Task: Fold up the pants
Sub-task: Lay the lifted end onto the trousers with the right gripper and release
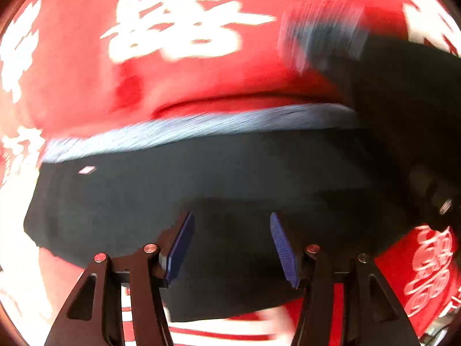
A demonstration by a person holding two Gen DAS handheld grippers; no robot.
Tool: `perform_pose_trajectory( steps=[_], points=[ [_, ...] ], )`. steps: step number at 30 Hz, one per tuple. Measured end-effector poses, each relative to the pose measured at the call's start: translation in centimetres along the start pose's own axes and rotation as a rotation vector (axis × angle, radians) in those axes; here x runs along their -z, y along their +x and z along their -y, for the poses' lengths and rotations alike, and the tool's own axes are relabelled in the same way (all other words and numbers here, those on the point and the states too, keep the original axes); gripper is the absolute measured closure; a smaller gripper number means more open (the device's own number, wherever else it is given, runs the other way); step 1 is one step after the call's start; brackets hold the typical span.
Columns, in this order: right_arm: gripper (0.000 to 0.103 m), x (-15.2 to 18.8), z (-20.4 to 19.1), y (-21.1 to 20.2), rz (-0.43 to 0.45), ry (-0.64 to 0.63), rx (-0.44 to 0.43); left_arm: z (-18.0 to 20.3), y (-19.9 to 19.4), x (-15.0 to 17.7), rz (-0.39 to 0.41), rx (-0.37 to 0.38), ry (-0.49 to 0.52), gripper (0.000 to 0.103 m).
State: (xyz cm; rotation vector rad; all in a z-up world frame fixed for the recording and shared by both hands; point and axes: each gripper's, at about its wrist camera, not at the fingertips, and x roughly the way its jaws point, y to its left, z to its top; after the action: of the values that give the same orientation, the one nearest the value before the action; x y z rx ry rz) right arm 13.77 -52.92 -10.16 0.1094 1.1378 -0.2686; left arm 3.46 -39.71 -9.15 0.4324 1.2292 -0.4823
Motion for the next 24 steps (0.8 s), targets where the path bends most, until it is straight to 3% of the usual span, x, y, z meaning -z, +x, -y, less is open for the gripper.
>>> perform_pose_trajectory(
  steps=[3,6,7,9,14,16,20,23,24],
  points=[
    [0.082,1.2,-4.1,4.1,-0.071,-0.083,0.068,-3.9,0.9,0.7,-0.022,-0.047,-0.049,0.019],
    [0.075,3.1,-6.9,5.4,-0.067,-0.204,0.190,-6.1,1.2,1.2,-0.019,-0.028,-0.066,0.019],
    [0.067,3.7,-7.9,5.1,-0.055,-0.266,0.234,-6.6,1.4,1.4,-0.021,-0.019,-0.066,0.019],
    [0.052,4.8,-9.2,3.8,-0.035,-0.347,0.234,-6.6,2.2,1.2,-0.031,0.003,-0.064,0.019],
    [0.051,6.4,-10.3,-0.1,0.046,-0.406,0.188,-6.8,2.9,2.4,-0.029,0.027,-0.069,0.018],
    [0.051,5.0,-10.7,-0.1,0.066,-0.405,0.179,-7.4,2.8,2.7,-0.026,0.022,-0.077,0.012],
    [0.052,4.3,-11.5,1.3,0.033,-0.437,0.141,-10.1,3.1,3.0,-0.039,0.038,-0.108,0.012],
    [0.058,3.7,-11.8,2.0,0.038,-0.435,0.109,-10.5,2.5,3.4,-0.031,0.031,-0.096,0.012],
    [0.068,3.4,-11.8,2.8,0.005,-0.429,0.101,-10.6,2.5,3.3,-0.035,0.029,-0.093,0.012]
  ],
)
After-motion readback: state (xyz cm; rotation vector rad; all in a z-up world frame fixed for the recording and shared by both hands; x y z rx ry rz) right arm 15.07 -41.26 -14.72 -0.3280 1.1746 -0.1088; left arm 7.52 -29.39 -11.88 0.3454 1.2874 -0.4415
